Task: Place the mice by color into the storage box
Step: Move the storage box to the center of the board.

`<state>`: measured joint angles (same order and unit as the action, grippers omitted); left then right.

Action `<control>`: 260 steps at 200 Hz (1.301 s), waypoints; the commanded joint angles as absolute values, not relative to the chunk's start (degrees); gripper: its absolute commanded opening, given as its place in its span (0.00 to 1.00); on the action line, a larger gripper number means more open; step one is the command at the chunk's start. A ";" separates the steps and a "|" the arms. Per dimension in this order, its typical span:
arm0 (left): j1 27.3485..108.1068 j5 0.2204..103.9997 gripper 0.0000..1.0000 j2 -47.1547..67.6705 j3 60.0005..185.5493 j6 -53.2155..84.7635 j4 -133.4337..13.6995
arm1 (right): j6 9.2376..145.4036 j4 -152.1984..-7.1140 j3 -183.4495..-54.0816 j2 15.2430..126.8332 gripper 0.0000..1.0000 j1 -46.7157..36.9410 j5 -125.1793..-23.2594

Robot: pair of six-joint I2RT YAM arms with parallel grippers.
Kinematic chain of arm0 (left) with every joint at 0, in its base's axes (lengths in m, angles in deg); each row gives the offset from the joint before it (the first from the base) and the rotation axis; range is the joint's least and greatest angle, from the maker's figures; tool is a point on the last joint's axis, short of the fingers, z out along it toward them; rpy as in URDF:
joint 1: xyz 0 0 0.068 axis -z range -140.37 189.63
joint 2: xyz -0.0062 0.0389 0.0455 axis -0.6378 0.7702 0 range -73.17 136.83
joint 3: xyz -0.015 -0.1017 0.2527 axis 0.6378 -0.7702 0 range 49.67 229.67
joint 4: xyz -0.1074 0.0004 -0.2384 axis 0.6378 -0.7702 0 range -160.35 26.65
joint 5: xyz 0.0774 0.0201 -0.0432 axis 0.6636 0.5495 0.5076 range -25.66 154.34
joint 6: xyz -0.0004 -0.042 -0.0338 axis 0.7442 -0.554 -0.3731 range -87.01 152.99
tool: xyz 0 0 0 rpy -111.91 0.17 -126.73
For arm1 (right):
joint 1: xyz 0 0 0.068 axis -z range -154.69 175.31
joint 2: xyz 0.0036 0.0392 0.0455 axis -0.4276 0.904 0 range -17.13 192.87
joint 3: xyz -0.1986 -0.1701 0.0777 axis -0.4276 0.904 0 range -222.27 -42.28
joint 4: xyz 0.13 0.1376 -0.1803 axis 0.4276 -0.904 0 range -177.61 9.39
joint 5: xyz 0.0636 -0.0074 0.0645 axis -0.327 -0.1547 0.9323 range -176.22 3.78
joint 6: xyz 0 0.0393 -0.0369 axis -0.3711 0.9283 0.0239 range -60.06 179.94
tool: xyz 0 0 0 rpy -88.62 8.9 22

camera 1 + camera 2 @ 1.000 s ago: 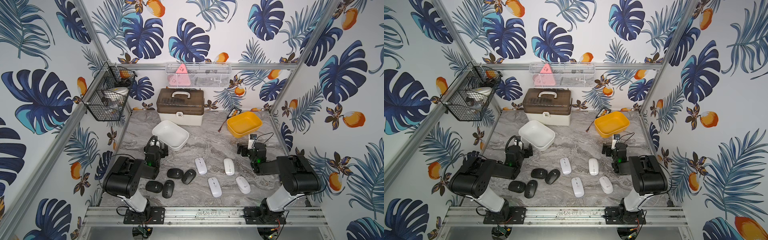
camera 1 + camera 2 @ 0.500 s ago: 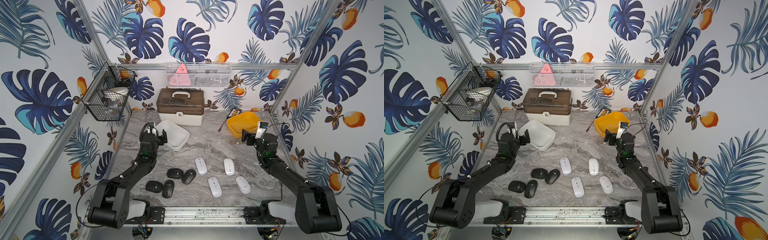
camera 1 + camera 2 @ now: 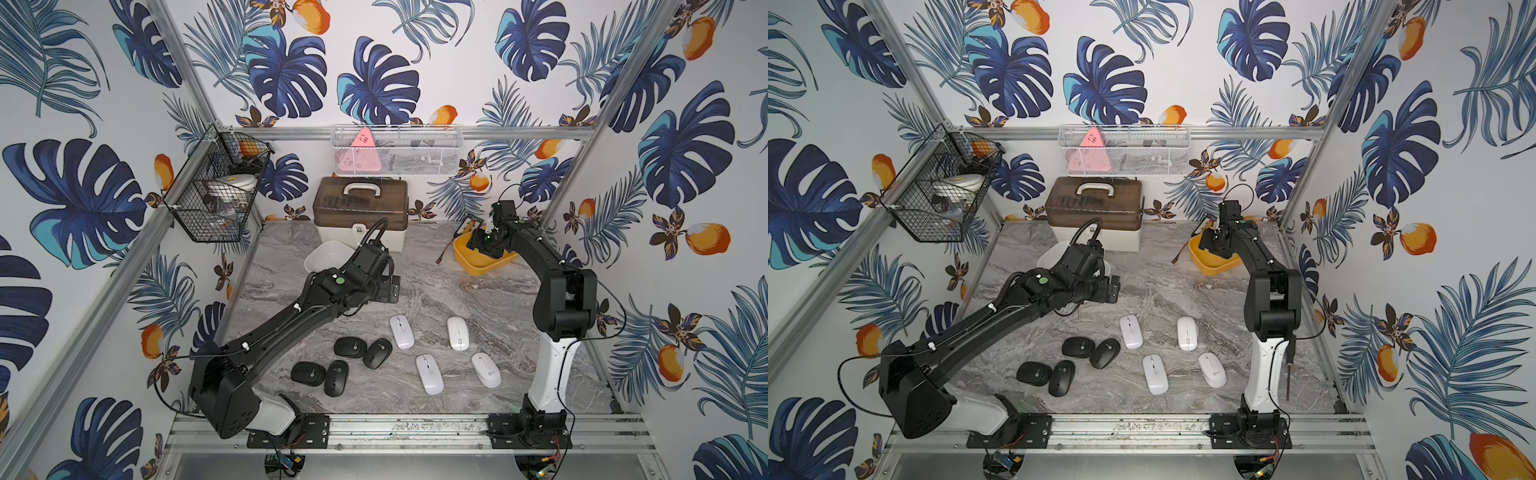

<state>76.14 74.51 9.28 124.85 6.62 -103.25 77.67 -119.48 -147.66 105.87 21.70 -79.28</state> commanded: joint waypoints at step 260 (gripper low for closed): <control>66.06 53.49 0.99 22.50 139.04 2.64 -102.71 | 79.01 -134.39 -118.99 79.42 0.32 17.47 -73.03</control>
